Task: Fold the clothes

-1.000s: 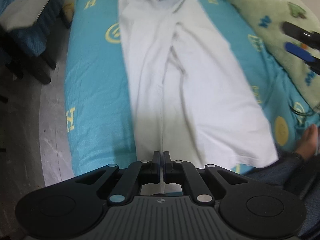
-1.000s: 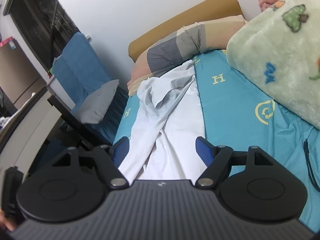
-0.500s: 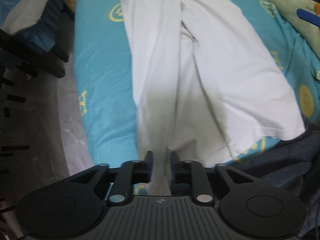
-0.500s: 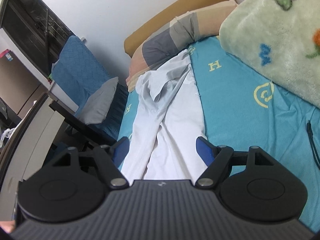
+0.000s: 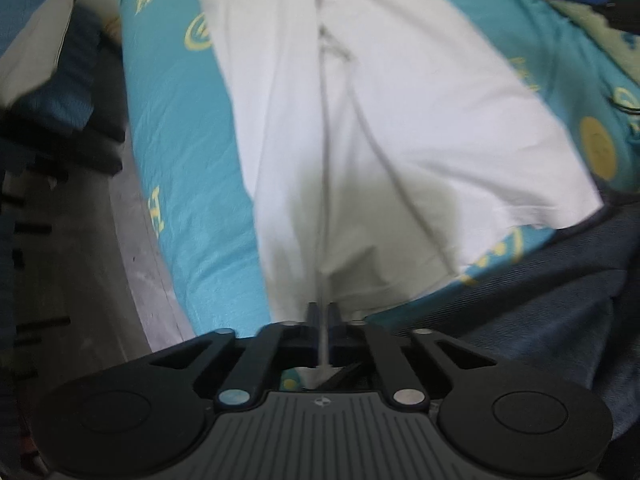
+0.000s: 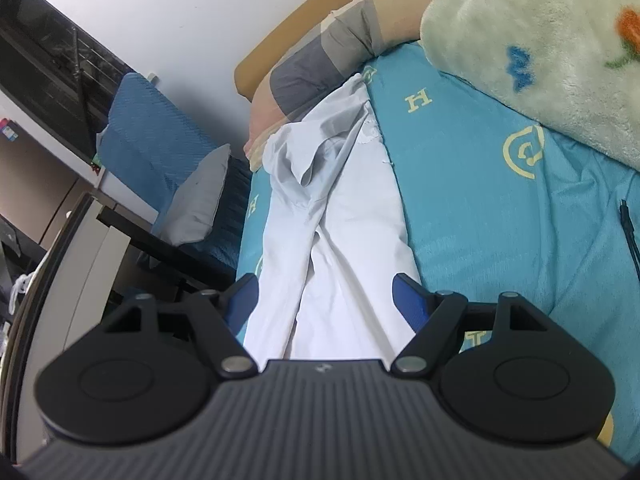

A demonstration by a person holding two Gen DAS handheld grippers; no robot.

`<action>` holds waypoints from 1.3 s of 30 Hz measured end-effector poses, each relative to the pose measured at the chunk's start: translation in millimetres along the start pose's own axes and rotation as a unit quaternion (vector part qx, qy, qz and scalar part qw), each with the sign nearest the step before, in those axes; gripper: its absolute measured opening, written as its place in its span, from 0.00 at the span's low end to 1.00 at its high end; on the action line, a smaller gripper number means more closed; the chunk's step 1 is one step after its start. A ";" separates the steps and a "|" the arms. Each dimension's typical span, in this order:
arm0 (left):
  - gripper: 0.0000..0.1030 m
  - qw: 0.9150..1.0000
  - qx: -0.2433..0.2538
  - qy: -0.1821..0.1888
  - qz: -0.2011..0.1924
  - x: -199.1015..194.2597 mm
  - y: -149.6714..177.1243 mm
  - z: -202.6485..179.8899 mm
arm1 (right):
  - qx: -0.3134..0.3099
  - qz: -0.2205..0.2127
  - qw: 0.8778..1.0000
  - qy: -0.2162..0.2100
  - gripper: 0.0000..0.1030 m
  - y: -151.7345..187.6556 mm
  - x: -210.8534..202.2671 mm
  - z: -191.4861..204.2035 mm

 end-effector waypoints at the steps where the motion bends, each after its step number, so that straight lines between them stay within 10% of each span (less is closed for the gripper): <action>1: 0.00 1.000 -0.005 0.002 -0.010 -8.2 -1.7 0.9 | -0.004 -0.002 1.000 0.004 0.74 -0.5 -0.9 0.7; 9: 0.00 0.991 -0.057 0.071 -0.096 -80.8 -18.9 -7.0 | -0.028 -0.041 0.999 0.018 0.74 -15.8 -18.0 3.6; 19: 0.36 0.999 -0.042 -0.010 0.016 8.3 -18.2 5.4 | -0.008 -0.030 0.999 0.028 0.75 -11.3 -15.4 -8.3; 25: 0.36 0.997 -0.011 -0.030 0.065 37.3 0.4 10.2 | 0.014 -0.013 0.999 0.027 0.75 -7.9 -4.2 -15.7; 28: 0.05 0.997 -0.009 -0.024 0.071 42.0 5.4 10.4 | 0.022 -0.004 0.999 0.029 0.75 -4.5 -0.3 -18.5; 39: 0.03 0.999 -0.028 0.012 -0.044 -50.6 -3.6 5.7 | 0.035 0.003 0.999 0.029 0.74 -3.1 3.1 -19.8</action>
Point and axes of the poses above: each gripper's, at about its wrist camera, not at the fingertips, and x roughly the way its jaws point, z to its left, y to its underside, the point moved 6 cm from there along x, roughly the way its jaws point, and after that the axes turned 10 degrees about -y, right-handed, at the moved point
